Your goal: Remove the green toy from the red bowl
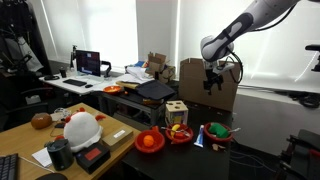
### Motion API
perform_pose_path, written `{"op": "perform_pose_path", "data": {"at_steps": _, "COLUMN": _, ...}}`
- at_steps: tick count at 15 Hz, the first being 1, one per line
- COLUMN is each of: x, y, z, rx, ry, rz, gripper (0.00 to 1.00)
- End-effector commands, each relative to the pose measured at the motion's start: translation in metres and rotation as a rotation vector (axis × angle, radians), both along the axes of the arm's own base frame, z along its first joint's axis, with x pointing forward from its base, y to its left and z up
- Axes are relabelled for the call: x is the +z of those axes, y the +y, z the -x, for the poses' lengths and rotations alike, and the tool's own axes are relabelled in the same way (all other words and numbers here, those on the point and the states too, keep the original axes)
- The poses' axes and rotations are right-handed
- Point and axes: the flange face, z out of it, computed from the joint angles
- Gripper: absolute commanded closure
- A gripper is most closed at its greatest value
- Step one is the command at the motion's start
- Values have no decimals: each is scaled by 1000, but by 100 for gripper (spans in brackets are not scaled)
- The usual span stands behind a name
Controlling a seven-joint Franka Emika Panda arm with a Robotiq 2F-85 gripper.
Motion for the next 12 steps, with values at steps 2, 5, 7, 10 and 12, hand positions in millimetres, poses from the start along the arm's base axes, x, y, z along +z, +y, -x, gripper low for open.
{"op": "perform_pose_path", "data": {"at_steps": 2, "x": -50, "y": -1, "z": 5, "rx": -114, "ry": -28, "rz": -43, "gripper": 0}}
{"op": "perform_pose_path", "data": {"at_steps": 5, "x": -74, "y": -8, "z": 15, "rx": -191, "ry": 0, "rz": -86, "gripper": 0}}
{"op": "perform_pose_path", "data": {"at_steps": 7, "x": -86, "y": -16, "z": 22, "rx": -240, "ry": 19, "rz": -112, "gripper": 0}}
{"op": "perform_pose_path", "data": {"at_steps": 10, "x": -106, "y": -26, "z": 32, "rx": -312, "ry": 47, "rz": -132, "gripper": 0}}
{"op": "perform_pose_path", "data": {"at_steps": 12, "x": -117, "y": -26, "z": 38, "rx": -325, "ry": 71, "rz": -143, "gripper": 0}}
